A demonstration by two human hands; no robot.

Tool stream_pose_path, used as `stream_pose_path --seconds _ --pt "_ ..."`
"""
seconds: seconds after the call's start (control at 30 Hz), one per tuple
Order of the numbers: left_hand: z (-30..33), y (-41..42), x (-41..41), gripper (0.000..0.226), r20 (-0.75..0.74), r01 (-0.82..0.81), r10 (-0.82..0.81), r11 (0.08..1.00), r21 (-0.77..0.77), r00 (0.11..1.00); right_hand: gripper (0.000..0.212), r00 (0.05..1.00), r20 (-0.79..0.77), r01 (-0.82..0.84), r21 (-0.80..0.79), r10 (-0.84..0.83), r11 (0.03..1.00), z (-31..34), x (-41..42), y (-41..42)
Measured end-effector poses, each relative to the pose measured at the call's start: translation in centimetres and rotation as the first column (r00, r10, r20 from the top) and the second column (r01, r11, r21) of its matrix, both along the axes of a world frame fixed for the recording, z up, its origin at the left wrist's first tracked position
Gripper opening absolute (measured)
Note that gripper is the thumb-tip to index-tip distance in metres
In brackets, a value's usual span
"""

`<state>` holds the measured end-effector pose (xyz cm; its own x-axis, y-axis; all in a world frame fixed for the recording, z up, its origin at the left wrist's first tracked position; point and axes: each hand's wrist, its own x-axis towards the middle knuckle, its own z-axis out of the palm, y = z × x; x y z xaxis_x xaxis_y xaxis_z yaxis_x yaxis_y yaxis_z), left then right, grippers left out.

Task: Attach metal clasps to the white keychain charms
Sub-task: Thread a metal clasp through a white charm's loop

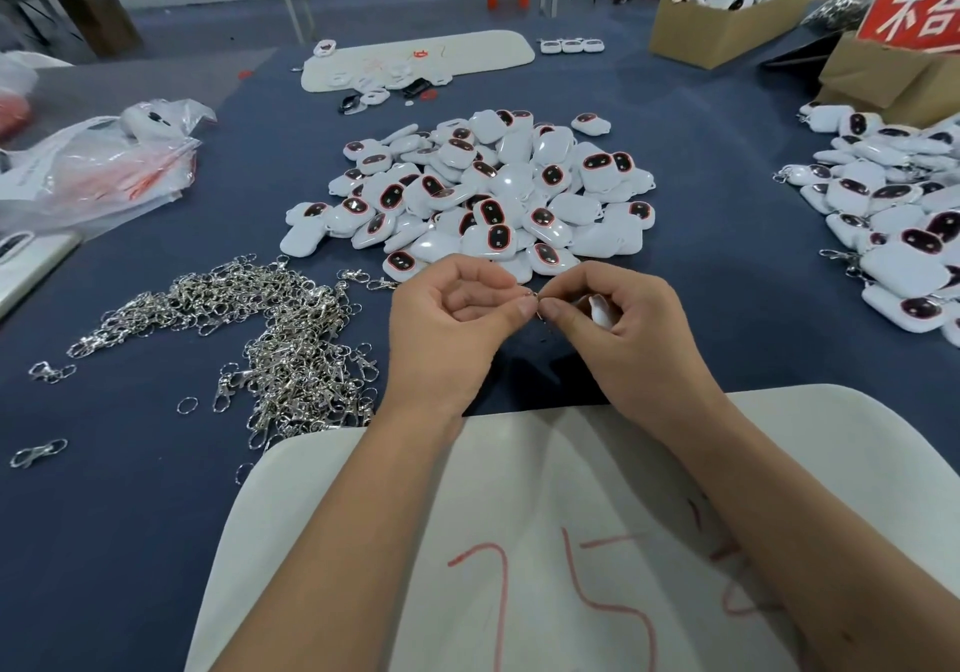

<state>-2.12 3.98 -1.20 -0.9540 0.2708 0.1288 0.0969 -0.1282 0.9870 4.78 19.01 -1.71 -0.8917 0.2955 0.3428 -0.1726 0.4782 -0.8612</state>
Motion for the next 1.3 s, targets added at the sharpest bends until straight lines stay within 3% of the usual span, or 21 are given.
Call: stream_pose_path --seconds 0.3,0.7,1.3 --pt "0.15 0.01 0.05 0.017 0.037 0.062 -0.061 0.998 -0.016 0.997 0.016 0.999 0.041 -0.012 -0.017 0.012 1.000 0.36 0.06 -0.26" --pt "0.46 -0.09 0.17 0.017 0.037 0.275 -0.273 0.959 -0.066 0.961 0.014 0.996 0.058 -0.070 -0.070 0.074 0.995 0.56 0.31 0.18" --pt "0.12 -0.30 0.06 0.016 0.008 0.316 -0.316 0.947 -0.064 0.949 0.016 0.990 0.032 -0.131 -0.138 0.137 0.982 0.56 0.30 0.49"
